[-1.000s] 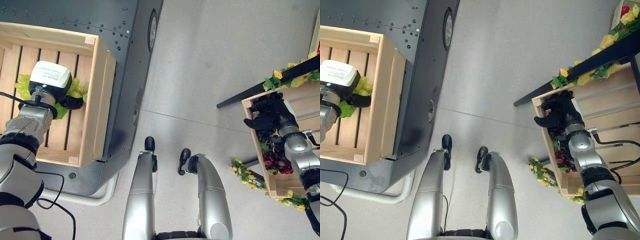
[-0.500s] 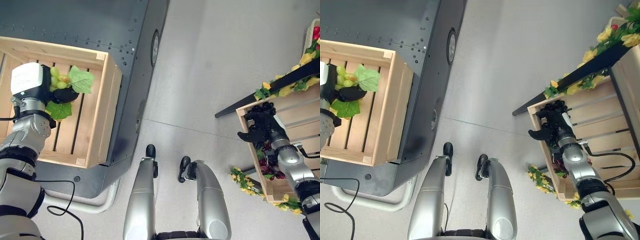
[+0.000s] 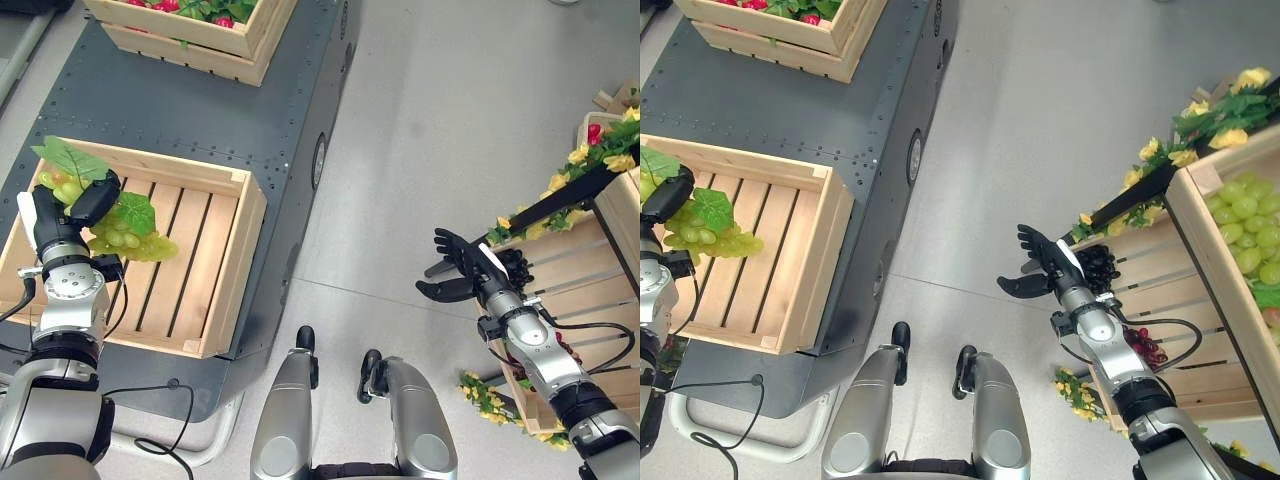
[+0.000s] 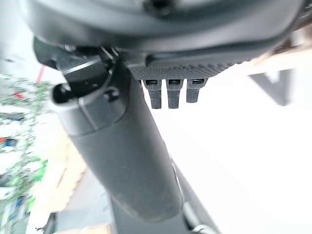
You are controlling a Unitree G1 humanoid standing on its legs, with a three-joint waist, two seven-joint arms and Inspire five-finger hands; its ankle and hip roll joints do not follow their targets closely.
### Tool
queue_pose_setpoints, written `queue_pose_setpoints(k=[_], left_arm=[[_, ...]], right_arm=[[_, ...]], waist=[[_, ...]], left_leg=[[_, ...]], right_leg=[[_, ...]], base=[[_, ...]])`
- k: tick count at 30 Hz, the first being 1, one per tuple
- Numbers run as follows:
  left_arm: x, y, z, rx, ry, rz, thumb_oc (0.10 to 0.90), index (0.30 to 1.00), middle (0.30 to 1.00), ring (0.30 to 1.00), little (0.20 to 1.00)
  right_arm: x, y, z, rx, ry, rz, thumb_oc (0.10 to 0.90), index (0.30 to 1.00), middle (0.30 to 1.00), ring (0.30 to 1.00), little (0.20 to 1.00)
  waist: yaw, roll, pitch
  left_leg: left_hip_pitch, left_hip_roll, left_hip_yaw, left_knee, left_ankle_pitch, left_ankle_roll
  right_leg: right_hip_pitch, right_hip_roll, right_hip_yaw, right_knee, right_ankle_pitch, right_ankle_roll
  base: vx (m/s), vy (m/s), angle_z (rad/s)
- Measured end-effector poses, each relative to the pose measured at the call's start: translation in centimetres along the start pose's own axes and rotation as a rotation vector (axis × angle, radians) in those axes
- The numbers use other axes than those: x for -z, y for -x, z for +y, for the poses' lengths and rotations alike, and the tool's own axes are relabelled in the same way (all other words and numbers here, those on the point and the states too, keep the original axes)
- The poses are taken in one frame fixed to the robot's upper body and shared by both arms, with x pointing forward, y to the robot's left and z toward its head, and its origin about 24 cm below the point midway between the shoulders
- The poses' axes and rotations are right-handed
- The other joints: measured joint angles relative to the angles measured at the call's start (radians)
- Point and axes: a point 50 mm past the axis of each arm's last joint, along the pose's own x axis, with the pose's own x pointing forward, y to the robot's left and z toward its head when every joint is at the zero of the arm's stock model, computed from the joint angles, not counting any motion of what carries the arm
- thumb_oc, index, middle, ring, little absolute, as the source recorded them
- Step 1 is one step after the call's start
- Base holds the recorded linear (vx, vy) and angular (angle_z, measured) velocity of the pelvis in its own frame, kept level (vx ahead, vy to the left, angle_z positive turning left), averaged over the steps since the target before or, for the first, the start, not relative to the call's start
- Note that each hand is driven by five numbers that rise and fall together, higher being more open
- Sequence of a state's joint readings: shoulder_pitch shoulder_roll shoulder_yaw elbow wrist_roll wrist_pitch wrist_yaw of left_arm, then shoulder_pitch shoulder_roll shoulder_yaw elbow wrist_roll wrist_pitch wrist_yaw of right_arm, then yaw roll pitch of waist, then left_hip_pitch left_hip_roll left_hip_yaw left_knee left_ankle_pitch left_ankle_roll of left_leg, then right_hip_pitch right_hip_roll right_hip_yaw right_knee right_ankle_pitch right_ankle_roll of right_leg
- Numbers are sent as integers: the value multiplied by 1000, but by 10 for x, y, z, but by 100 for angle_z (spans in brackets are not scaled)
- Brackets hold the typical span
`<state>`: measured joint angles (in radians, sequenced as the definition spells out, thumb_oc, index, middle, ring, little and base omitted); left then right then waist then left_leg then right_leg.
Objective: Pick up the fruits from the basket on one side to the basket on the other side
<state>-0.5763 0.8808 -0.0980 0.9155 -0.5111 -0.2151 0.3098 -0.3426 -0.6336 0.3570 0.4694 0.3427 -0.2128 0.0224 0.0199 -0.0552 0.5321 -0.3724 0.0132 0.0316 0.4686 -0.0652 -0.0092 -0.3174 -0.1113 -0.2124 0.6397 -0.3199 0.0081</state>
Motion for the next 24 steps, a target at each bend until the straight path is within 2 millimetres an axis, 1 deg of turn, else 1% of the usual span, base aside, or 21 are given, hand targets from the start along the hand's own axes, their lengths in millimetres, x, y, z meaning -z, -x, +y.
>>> queue_pose_setpoints(k=[1,3,4,5,6,8,9,10,11,13,14,15,18,19,20,21,24], left_arm=[[3,3,1,12,8,-3,400,300,300,300,300],[1,5,-2,37,17,-22,400,300,300,300,300],[-1,8,-4,69,23,-42,400,300,300,300,300],[-4,8,-6,84,29,-55,400,300,300,300,300],[-9,9,-9,104,37,-85,400,300,300,300,300],[-26,10,-13,149,43,-165,400,300,300,300,300],[-30,10,-15,160,38,-187,400,300,300,300,300],[-39,12,-18,192,40,-232,400,300,300,300,300],[-42,12,-19,204,43,-244,400,300,300,300,300],[-55,13,-25,250,50,-293,400,300,300,300,300],[-58,13,-26,260,55,-305,400,300,300,300,300],[-64,13,-28,277,60,-326,400,300,300,300,300],[-77,11,-32,316,62,-363,400,300,300,300,300],[-90,10,-36,355,51,-399,400,300,300,300,300],[-95,10,-37,369,50,-415,400,300,300,300,300],[-106,9,-39,394,44,-443,400,300,300,300,300],[-133,8,-47,452,29,-514,400,300,300,300,300]], right_arm=[[-3,0,3,-15,21,-12,800,900,900,900,900],[-4,1,4,-27,16,-15,800,900,900,900,900],[-3,3,6,-38,7,-14,800,900,900,900,900],[-3,5,6,-45,3,-17,800,900,900,900,900],[-4,7,6,-51,-4,-27,800,900,900,900,900],[-14,6,4,-84,-6,-64,800,900,900,900,900],[-17,6,4,-94,-7,-76,800,900,900,900,900],[-23,4,4,-115,-4,-103,800,900,900,900,900],[-26,3,4,-120,-1,-111,800,900,900,900,900],[-40,-3,4,-140,0,-156,800,900,900,900,900],[-44,-5,3,-141,2,-167,800,900,900,900,900],[-52,-10,2,-139,9,-190,800,900,900,900,900],[-67,-18,-1,-137,10,-221,800,900,900,900,900],[-76,-22,-2,-135,-10,-244,800,900,900,900,900],[-81,-24,-3,-136,-9,-256,800,900,900,900,900],[-90,-29,-3,-140,-3,-271,800,900,900,900,900],[-108,-37,-2,-155,-36,-296,800,900,900,900,900]], waist=[[2,0,0],[5,0,-1],[8,0,-3],[8,0,-3],[9,2,-10],[13,3,-21],[14,3,-23],[12,4,-37],[12,5,-38],[11,14,-59],[11,18,-63],[11,26,-69],[11,37,-86],[11,43,-92],[12,45,-94],[14,50,-96],[18,51,-97]], left_leg=[[39,-5,3,-41,15,3],[92,-7,2,-106,35,7],[144,-10,1,-171,59,10],[170,-7,1,-201,69,11],[198,-13,1,-238,80,13],[258,-11,-2,-314,106,18],[270,-12,-2,-327,108,20],[288,-13,-2,-347,112,24],[298,-13,-2,-357,113,25],[330,-15,-4,-395,119,30],[337,-16,-5,-403,121,31],[351,-17,-8,-417,124,32],[367,-20,-22,-444,134,34],[372,-22,-32,-459,142,34],[373,-21,-33,-466,145,34],[376,-22,-37,-478,152,34],[381,-26,-50,-493,164,35]], right_leg=[[31,3,6,-40,14,6],[82,5,6,-96,32,13],[128,10,6,-152,51,19],[150,11,5,-176,58,21],[179,18,6,-215,71,27],[240,26,6,-290,97,35],[254,28,6,-305,101,38],[278,29,7,-336,110,43],[289,30,7,-349,114,45],[335,37,8,-416,137,53],[347,38,8,-435,143,55],[371,41,7,-468,157,58],[407,47,7,-529,178,62],[423,51,8,-561,191,63],[426,52,8,-571,195,63],[434,55,8,-591,206,64],[457,57,10,-635,228,66]], base=[[90,-15,-5],[86,-32,-2],[38,-26,1],[94,-62,5],[74,-60,4],[66,-67,3],[42,-64,6],[26,-44,5],[32,-60,4],[28,-55,1],[16,-55,4],[10,-48,5],[-1,-61,14],[-7,-39,18],[-14,-67,17],[-12,-58,10],[-11,-55,11]])
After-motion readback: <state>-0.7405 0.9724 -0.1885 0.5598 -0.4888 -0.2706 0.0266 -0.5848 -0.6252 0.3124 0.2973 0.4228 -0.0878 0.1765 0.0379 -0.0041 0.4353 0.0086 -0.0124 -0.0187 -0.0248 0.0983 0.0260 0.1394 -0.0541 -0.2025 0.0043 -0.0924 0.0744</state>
